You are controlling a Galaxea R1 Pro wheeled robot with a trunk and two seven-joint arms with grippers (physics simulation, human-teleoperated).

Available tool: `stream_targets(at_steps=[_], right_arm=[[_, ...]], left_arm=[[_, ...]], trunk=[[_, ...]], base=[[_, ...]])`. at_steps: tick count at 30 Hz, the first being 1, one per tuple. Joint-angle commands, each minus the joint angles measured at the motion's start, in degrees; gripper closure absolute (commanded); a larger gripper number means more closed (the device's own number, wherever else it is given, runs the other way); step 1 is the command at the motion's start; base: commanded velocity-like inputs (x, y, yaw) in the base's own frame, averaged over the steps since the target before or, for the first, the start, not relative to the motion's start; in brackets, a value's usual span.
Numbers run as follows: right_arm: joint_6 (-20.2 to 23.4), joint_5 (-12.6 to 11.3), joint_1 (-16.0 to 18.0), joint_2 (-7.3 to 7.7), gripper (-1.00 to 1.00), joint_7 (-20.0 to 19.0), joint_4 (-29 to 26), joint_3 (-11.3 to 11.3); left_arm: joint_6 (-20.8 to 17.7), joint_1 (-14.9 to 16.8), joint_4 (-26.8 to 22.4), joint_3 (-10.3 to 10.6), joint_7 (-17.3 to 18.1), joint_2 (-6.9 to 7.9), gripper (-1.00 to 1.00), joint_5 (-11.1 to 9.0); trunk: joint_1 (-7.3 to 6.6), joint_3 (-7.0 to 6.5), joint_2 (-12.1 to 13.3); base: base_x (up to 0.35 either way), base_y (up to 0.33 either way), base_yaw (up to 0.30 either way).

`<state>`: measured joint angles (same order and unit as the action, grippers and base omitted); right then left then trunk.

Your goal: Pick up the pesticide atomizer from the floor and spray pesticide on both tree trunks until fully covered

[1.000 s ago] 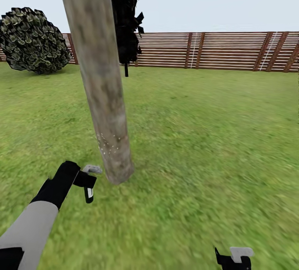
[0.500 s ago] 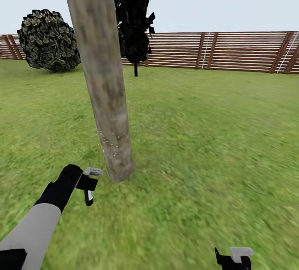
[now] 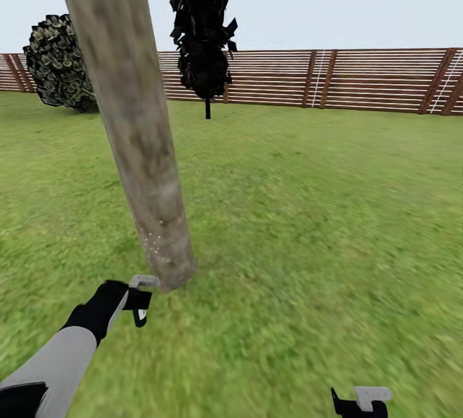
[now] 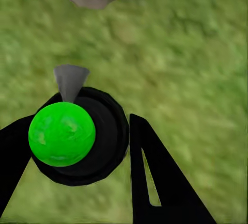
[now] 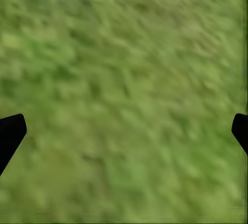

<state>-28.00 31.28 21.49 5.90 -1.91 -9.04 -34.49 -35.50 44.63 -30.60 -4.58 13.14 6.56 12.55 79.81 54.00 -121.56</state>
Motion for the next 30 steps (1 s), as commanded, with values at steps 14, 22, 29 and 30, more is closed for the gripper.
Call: stream_targets(at_steps=[14, 22, 29, 30], right_arm=[[-0.22, 0.27, 0.05, -0.04, -1.0, 0.05, 0.13, -0.49], [-0.21, 0.27, 0.07, -0.09, -1.0, 0.04, 0.12, -0.49], [-0.21, 0.36, 0.08, -0.1, -1.0, -0.03, 0.16, -0.49], [-0.21, 0.36, 0.07, -0.1, -1.0, -0.03, 0.16, -0.49]], left_arm=[[-5.51, 0.02, -1.39, -0.98, -2.87, -0.07, 1.0, 0.43], [-5.3, 0.02, -1.38, -1.54, -6.33, -0.18, 1.0, 0.2], [-5.25, 0.02, -1.34, -1.57, -6.37, -0.42, 1.0, 0.21], [-5.23, 0.02, -1.36, -1.57, -6.37, -0.63, 1.0, 0.27]], trunk=[[0.0, 0.05, -0.02], [0.0, 0.05, -0.02], [0.0, 0.05, -0.02], [0.0, 0.05, -0.02]], base=[[0.006, -0.291, 0.072], [0.093, -0.308, 0.215], [0.098, -0.309, 0.009], [0.098, -0.31, 0.0]])
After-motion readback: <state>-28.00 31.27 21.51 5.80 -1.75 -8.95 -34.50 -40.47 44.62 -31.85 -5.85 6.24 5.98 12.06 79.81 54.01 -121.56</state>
